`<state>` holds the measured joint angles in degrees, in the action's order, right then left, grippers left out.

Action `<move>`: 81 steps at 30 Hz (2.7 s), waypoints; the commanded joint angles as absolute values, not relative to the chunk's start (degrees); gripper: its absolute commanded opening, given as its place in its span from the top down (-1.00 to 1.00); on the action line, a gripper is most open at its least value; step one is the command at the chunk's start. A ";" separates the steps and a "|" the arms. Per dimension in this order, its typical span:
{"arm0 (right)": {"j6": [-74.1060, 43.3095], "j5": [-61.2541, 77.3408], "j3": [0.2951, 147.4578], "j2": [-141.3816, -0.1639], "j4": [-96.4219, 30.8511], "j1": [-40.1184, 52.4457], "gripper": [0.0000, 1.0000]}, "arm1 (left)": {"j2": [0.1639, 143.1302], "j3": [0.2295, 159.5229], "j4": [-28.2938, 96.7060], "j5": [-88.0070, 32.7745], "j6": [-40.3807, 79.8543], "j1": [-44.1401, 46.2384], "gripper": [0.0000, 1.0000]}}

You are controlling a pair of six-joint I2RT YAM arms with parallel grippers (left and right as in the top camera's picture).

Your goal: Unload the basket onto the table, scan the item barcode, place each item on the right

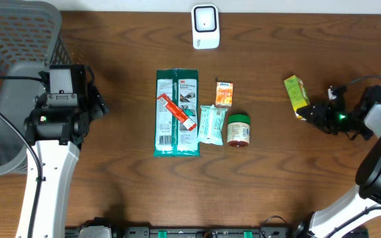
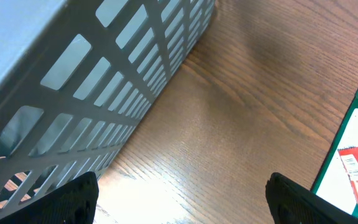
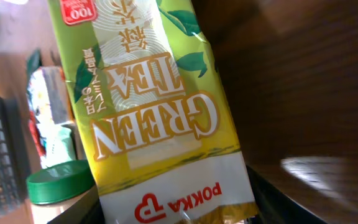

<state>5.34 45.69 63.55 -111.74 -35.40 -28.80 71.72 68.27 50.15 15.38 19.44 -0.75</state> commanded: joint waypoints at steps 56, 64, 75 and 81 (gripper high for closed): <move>-28.88 80.01 62.89 -112.75 -4.93 -25.93 0.14 | 71.53 68.86 50.30 16.12 18.94 -1.06 -0.73; -68.20 70.61 62.92 -112.75 38.61 -11.84 0.13 | 71.53 68.86 50.30 16.12 18.94 -1.06 -0.73; -76.42 52.69 71.33 -113.01 40.82 -0.10 0.09 | 71.53 68.86 50.30 16.12 18.94 -1.06 -0.73; -74.54 50.17 86.50 -117.89 32.23 3.66 -0.01 | 71.53 68.86 50.30 16.12 18.94 -1.06 -0.73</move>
<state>-74.96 52.73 78.39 -115.52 32.86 1.91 71.72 68.27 50.19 15.38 19.44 -0.75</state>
